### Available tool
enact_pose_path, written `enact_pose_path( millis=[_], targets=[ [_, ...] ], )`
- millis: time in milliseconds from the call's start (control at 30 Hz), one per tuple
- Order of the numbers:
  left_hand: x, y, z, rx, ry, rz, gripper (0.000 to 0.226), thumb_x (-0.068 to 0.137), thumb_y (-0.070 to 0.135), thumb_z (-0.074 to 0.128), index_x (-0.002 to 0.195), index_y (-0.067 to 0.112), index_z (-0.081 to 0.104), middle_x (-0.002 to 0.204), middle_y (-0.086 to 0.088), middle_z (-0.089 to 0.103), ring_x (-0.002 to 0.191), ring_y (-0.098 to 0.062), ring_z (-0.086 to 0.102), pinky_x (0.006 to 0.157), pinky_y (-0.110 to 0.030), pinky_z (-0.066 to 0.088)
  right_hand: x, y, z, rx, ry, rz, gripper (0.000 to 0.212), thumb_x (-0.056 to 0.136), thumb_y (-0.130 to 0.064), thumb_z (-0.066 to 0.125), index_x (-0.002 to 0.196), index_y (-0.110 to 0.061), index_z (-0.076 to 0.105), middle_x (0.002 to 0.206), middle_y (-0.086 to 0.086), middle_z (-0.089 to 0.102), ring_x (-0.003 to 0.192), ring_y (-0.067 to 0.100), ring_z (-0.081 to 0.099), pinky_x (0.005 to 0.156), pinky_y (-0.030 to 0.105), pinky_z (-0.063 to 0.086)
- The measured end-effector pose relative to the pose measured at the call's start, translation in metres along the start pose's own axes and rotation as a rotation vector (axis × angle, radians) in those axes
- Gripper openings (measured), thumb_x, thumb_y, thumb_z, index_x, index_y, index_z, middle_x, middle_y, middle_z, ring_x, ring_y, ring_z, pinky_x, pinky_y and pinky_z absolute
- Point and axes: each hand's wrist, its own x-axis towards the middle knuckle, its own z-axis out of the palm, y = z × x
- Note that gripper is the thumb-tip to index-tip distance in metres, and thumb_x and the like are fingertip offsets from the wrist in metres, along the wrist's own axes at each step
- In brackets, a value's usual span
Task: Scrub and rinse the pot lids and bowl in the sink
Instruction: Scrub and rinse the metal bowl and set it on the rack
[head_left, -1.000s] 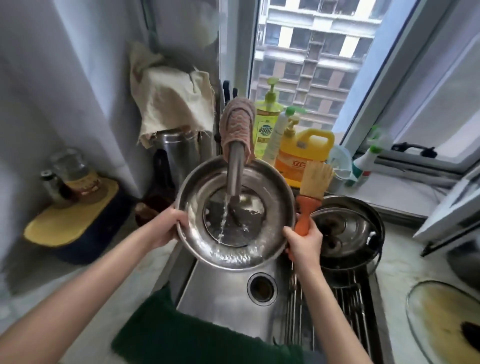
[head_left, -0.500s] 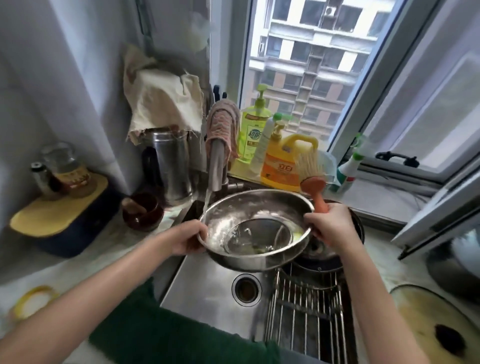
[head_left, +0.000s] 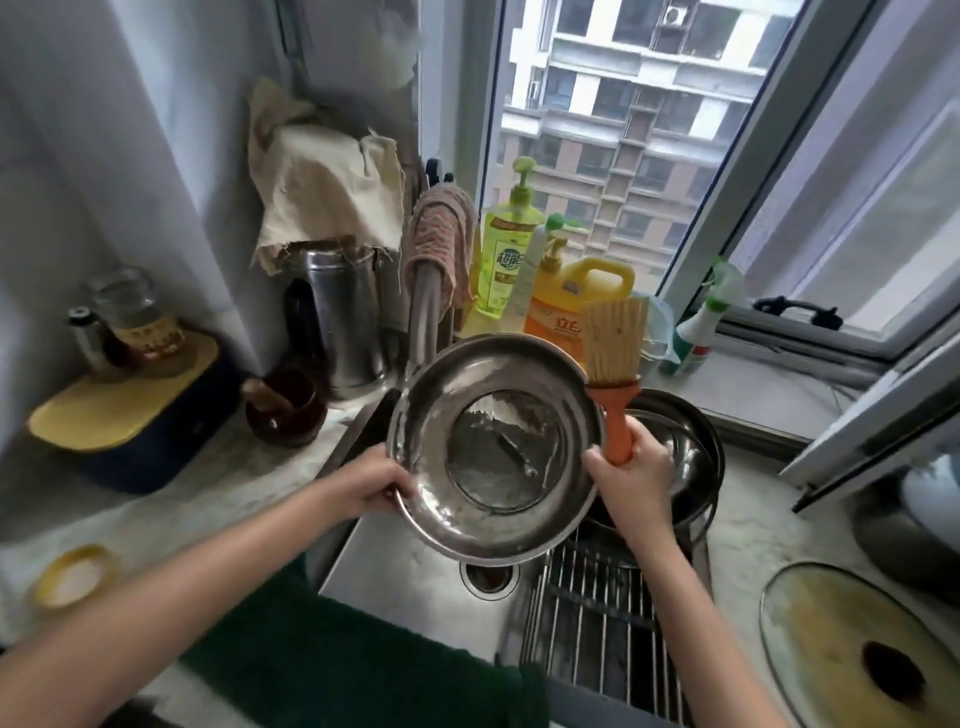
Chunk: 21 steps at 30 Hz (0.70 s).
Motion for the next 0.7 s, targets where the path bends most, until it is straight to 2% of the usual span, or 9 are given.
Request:
enact_pose_path(
  millis=[133, 200, 267, 333, 400, 467, 567, 667, 700],
  targets=[
    [0.021, -0.022, 0.032, -0.149, -0.027, -0.035, 0.032, 0.082, -0.018, 0.049, 0.099, 0.007, 0.053, 0.085, -0.015, 0.064, 0.07, -0.026, 0.065, 0.055, -0.038, 0.059, -0.002, 0.001, -0.022, -0.166, 0.087, -0.315, 0.025, 0.067, 0.013, 0.071, 0.081, -0.006, 0.064, 0.051, -0.016, 0.04, 0.051, -0.003, 0.046, 0.052, 0.0, 0.033],
    [0.027, -0.025, 0.047, -0.165, -0.042, -0.023, 0.023, 0.086, -0.014, 0.051, 0.096, 0.007, 0.055, 0.078, -0.013, 0.066, 0.065, -0.025, 0.064, 0.052, -0.035, 0.058, -0.002, 0.01, -0.035, -0.22, 0.104, -0.477, 0.031, 0.067, 0.011, 0.077, 0.088, -0.007, 0.062, 0.06, -0.018, 0.047, 0.057, -0.003, 0.045, 0.058, -0.004, 0.033],
    [0.031, -0.025, 0.059, -0.144, -0.042, 0.012, 0.015, 0.085, -0.01, 0.056, 0.089, 0.004, 0.059, 0.07, -0.011, 0.067, 0.06, -0.023, 0.063, 0.052, -0.034, 0.055, -0.006, 0.021, -0.049, -0.239, 0.106, -0.667, 0.037, 0.072, 0.002, 0.076, 0.102, -0.009, 0.057, 0.068, -0.007, 0.059, 0.064, -0.003, 0.048, 0.068, -0.005, 0.037],
    [0.034, -0.023, 0.068, -0.106, 0.011, 0.08, 0.013, 0.082, -0.008, 0.06, 0.083, 0.005, 0.061, 0.068, -0.01, 0.065, 0.054, -0.018, 0.061, 0.05, -0.029, 0.053, -0.008, 0.033, -0.062, -0.285, 0.129, -0.844, 0.027, 0.087, -0.013, 0.066, 0.111, -0.008, 0.055, 0.073, 0.008, 0.069, 0.06, 0.003, 0.058, 0.07, 0.007, 0.047],
    [0.036, -0.021, 0.082, -0.09, 0.035, 0.124, 0.014, 0.085, -0.006, 0.056, 0.081, 0.007, 0.061, 0.072, -0.013, 0.061, 0.054, -0.019, 0.061, 0.046, -0.026, 0.052, -0.01, 0.046, -0.08, -0.35, 0.129, -0.94, 0.027, 0.096, -0.027, 0.057, 0.112, -0.006, 0.055, 0.076, 0.014, 0.071, 0.059, 0.02, 0.067, 0.061, 0.027, 0.055],
    [0.04, -0.021, 0.094, -0.101, 0.042, 0.196, 0.014, 0.09, -0.002, 0.053, 0.085, 0.008, 0.061, 0.08, -0.017, 0.062, 0.069, -0.029, 0.062, 0.051, -0.03, 0.055, -0.007, 0.053, -0.099, -0.43, 0.122, -1.017, 0.032, 0.095, -0.033, 0.056, 0.109, -0.005, 0.053, 0.075, 0.014, 0.07, 0.059, 0.024, 0.067, 0.06, 0.029, 0.051],
    [0.045, -0.019, 0.112, -0.067, 0.146, 0.394, 0.009, 0.09, 0.0, 0.058, 0.09, 0.008, 0.063, 0.093, -0.017, 0.065, 0.081, -0.024, 0.061, 0.071, -0.04, 0.055, -0.001, 0.06, -0.122, -0.559, 0.138, -1.066, 0.036, 0.095, -0.041, 0.053, 0.101, -0.006, 0.049, 0.068, 0.013, 0.066, 0.057, 0.024, 0.063, 0.061, 0.027, 0.042],
    [0.041, -0.009, 0.128, 0.069, 0.215, 0.56, 0.014, 0.091, -0.005, 0.054, 0.102, -0.003, 0.062, 0.091, -0.01, 0.06, 0.075, -0.006, 0.056, 0.074, -0.029, 0.045, 0.003, 0.08, -0.137, -0.679, 0.117, -1.02, 0.039, 0.095, -0.046, 0.049, 0.095, -0.006, 0.046, 0.063, 0.009, 0.06, 0.056, 0.021, 0.057, 0.053, 0.028, 0.04],
    [0.044, -0.007, 0.134, 0.138, 0.217, 0.599, 0.016, 0.091, -0.006, 0.052, 0.104, -0.008, 0.062, 0.091, -0.01, 0.059, 0.076, -0.008, 0.055, 0.071, -0.025, 0.042, 0.004, 0.088, -0.14, -0.722, 0.101, -0.968, 0.04, 0.096, -0.047, 0.046, 0.095, -0.007, 0.046, 0.062, 0.008, 0.059, 0.052, 0.022, 0.057, 0.049, 0.03, 0.042]
  ],
)
